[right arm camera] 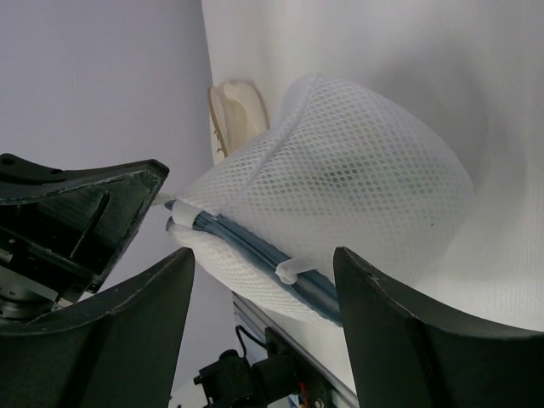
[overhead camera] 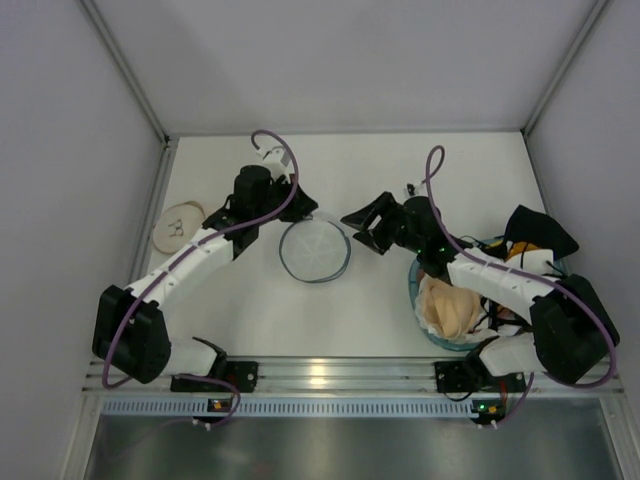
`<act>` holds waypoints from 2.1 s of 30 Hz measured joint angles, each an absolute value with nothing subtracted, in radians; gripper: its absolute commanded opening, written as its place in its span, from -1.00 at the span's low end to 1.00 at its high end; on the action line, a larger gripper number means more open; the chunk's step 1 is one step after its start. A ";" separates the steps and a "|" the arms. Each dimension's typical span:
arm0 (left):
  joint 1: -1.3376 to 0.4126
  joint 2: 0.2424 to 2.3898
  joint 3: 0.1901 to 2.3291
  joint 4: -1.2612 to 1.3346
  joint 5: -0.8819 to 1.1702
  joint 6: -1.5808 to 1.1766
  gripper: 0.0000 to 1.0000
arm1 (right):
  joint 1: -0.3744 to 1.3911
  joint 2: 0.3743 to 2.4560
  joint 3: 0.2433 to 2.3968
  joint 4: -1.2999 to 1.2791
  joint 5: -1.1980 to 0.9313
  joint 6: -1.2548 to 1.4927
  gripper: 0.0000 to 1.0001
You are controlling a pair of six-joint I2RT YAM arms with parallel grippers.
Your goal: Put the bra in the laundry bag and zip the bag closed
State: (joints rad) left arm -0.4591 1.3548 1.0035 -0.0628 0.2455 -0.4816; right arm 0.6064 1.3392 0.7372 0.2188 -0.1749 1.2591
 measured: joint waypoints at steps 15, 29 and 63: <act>-0.460 1.355 0.998 -0.052 0.245 -0.486 -1.00 | 0.609 1.421 0.726 0.276 -0.214 1.324 -0.13; -0.460 1.355 0.998 -0.052 0.242 -0.489 -1.00 | 0.609 1.384 0.726 0.257 -0.206 1.312 -0.55; -0.461 1.355 0.994 -0.044 0.245 -0.492 -1.00 | 0.613 1.380 0.726 0.218 -0.231 1.311 -0.28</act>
State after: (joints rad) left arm -0.4610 1.3548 0.9943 -0.0437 0.2455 -0.4923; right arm 0.6132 1.3804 0.7261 0.2184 -0.2310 1.3106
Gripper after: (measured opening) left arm 0.014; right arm 0.391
